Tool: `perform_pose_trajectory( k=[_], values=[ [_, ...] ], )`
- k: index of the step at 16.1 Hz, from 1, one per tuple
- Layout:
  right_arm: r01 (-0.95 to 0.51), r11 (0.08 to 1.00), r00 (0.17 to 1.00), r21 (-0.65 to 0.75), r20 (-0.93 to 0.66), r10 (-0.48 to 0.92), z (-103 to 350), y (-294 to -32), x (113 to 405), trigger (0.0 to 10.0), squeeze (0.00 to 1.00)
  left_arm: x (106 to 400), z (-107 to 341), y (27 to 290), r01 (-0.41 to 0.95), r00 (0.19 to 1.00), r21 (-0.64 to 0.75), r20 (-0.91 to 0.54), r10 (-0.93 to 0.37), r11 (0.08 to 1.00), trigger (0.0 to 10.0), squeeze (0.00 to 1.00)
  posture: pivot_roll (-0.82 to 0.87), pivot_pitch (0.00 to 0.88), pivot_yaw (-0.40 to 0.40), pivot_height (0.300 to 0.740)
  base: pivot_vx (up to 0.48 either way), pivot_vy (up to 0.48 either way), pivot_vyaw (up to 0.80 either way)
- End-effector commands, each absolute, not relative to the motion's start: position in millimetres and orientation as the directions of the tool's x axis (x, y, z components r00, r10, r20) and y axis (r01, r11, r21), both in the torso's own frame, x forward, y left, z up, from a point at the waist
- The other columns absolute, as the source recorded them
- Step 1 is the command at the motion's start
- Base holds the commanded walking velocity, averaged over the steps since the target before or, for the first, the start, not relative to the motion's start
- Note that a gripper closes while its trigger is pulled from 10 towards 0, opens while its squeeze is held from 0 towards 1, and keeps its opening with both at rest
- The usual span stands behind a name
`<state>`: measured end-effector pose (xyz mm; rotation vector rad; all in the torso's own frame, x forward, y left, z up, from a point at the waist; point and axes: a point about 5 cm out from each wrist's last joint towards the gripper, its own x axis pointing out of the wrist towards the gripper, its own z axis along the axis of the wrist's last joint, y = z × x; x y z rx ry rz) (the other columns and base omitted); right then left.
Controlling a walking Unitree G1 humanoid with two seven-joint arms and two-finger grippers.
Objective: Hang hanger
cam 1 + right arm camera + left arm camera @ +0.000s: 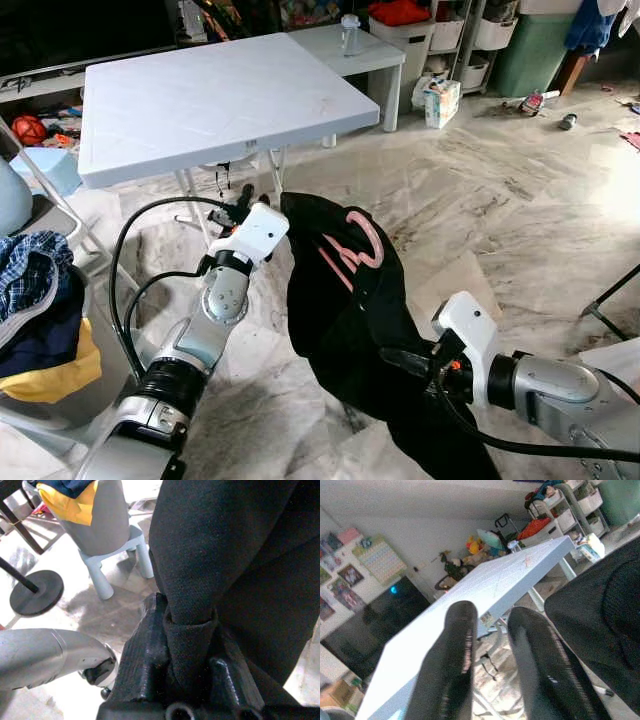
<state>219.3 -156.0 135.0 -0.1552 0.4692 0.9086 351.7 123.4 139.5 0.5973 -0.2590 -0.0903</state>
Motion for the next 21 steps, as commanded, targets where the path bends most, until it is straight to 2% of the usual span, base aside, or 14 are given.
perform_pose_trajectory(
  k=[1,3,4,7,10,13,16,20,21],
  values=[
    [-0.811,0.585,0.524,0.036,-0.4,0.752,148.3,-152.3,221.0,10.0,0.0,353.5,145.3,122.3,0.027,0.959,0.526,0.227,-0.171,0.85,10.0,1.0,-0.14,0.007,0.021,0.74,0.0,0.0,0.0],
    [-0.81,0.586,0.529,0.026,-0.4,0.749,148.0,-152.7,222.0,10.0,0.0,350.2,146.1,118.4,0.044,0.953,0.49,0.242,-0.184,0.871,10.0,1.0,-0.14,0.006,0.022,0.74,0.0,0.0,0.0],
    [-0.776,0.631,0.584,-0.005,-0.386,0.714,147.4,-156.3,231.6,10.0,0.0,341.2,146.6,111.7,0.098,0.942,0.381,0.262,-0.21,0.919,10.0,1.0,-0.14,0.008,0.021,0.74,0.0,0.0,0.0],
    [-0.735,0.677,0.641,-0.036,-0.363,0.677,148.3,-158.3,243.7,10.0,0.0,326.6,143.4,99.2,0.192,0.921,0.311,0.271,-0.281,0.931,10.0,1.0,-0.12,0.009,0.019,0.74,0.0,0.0,0.0],
    [-0.717,0.696,0.667,-0.036,-0.328,0.669,154.1,-154.6,252.6,10.0,0.0,314.1,130.9,91.8,0.238,0.916,0.314,0.242,-0.32,0.919,10.0,1.0,-0.12,0.008,0.017,0.74,0.0,0.0,0.0],
    [-0.721,0.692,0.668,0.021,-0.245,0.703,176.3,-150.4,255.0,10.0,0.0,317.8,126.1,100.5,0.191,0.937,0.355,0.214,-0.278,0.915,10.0,1.0,-0.12,0.002,0.011,0.74,0.0,0.0,0.0],
    [-0.741,0.67,0.65,0.039,-0.21,0.731,191.4,-147.4,251.0,10.0,0.0,323.5,127.4,102.5,0.161,0.945,0.37,0.208,-0.251,0.915,10.0,1.0,-0.13,0.0,0.013,0.74,0.0,0.0,0.0],
    [-0.795,0.604,0.578,0.057,-0.236,0.782,195.6,-147.5,234.0,10.0,0.0,333.6,136.2,104.9,0.091,0.95,0.406,0.239,-0.201,0.909,10.0,1.0,-0.15,0.001,0.014,0.74,0.0,0.0,0.0],
    [-0.827,0.557,0.528,0.08,-0.233,0.817,199.1,-144.6,226.5,10.0,0.0,336.1,135.0,108.2,0.07,0.957,0.406,0.231,-0.176,0.911,10.0,1.0,-0.15,0.003,0.013,0.74,0.0,0.0,0.0]
  ],
)
